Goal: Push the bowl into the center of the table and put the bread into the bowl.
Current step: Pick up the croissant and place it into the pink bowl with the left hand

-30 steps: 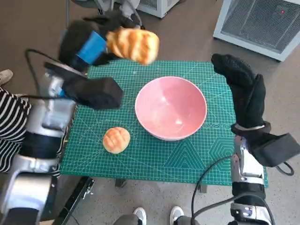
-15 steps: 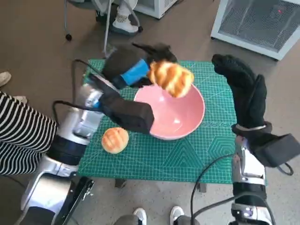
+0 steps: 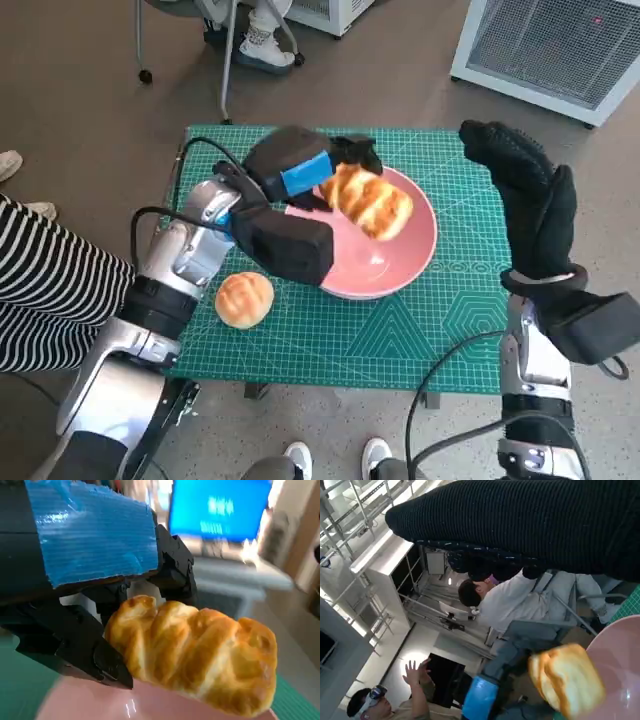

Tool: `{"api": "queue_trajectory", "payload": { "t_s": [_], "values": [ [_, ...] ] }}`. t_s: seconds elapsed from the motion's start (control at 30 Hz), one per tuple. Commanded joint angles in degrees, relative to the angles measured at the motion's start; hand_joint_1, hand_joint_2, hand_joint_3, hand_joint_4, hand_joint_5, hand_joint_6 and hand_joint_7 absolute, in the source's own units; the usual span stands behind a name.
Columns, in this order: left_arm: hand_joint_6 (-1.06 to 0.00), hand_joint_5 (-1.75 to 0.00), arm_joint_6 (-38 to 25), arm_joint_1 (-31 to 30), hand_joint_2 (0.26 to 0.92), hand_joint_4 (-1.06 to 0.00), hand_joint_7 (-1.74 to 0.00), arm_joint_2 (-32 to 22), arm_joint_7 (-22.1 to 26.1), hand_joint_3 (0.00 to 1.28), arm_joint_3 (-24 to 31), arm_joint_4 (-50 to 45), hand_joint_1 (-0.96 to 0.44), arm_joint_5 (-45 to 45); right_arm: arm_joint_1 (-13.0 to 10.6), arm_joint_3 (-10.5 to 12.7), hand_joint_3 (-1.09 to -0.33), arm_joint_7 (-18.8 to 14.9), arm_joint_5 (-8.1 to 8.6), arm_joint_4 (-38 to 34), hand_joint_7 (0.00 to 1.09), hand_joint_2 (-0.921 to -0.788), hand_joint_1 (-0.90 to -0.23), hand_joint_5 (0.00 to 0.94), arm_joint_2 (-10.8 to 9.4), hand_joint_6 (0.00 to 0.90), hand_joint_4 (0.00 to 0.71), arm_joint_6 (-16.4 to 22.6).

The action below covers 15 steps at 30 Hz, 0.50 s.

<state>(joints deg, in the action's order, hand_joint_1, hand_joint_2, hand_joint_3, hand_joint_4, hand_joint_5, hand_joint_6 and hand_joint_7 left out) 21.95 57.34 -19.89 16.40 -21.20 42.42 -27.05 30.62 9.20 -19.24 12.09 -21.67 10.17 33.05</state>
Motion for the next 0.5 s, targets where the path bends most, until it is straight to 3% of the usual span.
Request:
{"api": "queue_trajectory", "payload": {
  "t_s": [0.03,0.17,0.5],
  "values": [
    [-0.43,-0.09,-1.0,1.1,0.842,-0.37,-0.22,-0.6,4.8,0.02,1.6,-0.7,-0.08,2.8,-1.4,0.3,-0.743,0.6,-0.09,-0.1,0.54,-0.921,-0.768,0.000,0.2,0.038,0.193,-0.3],
    [-0.41,-0.02,-1.3,-0.1,0.824,-0.29,-0.12,-2.0,6.3,0.01,2.8,-3.4,-0.13,3.7,-1.4,0.3,-0.746,0.9,-0.25,0.0,0.54,-0.921,-0.755,0.000,0.1,0.036,0.192,-0.3],
    [-0.39,0.00,-1.0,-7.0,0.808,-0.26,-0.05,-9.5,10.1,0.00,8.2,-18.2,-0.24,7.0,-1.5,-0.2,-0.752,1.2,-0.02,0.4,0.55,-0.921,-0.749,0.000,-0.6,0.033,0.191,-0.8]
  ]
}}
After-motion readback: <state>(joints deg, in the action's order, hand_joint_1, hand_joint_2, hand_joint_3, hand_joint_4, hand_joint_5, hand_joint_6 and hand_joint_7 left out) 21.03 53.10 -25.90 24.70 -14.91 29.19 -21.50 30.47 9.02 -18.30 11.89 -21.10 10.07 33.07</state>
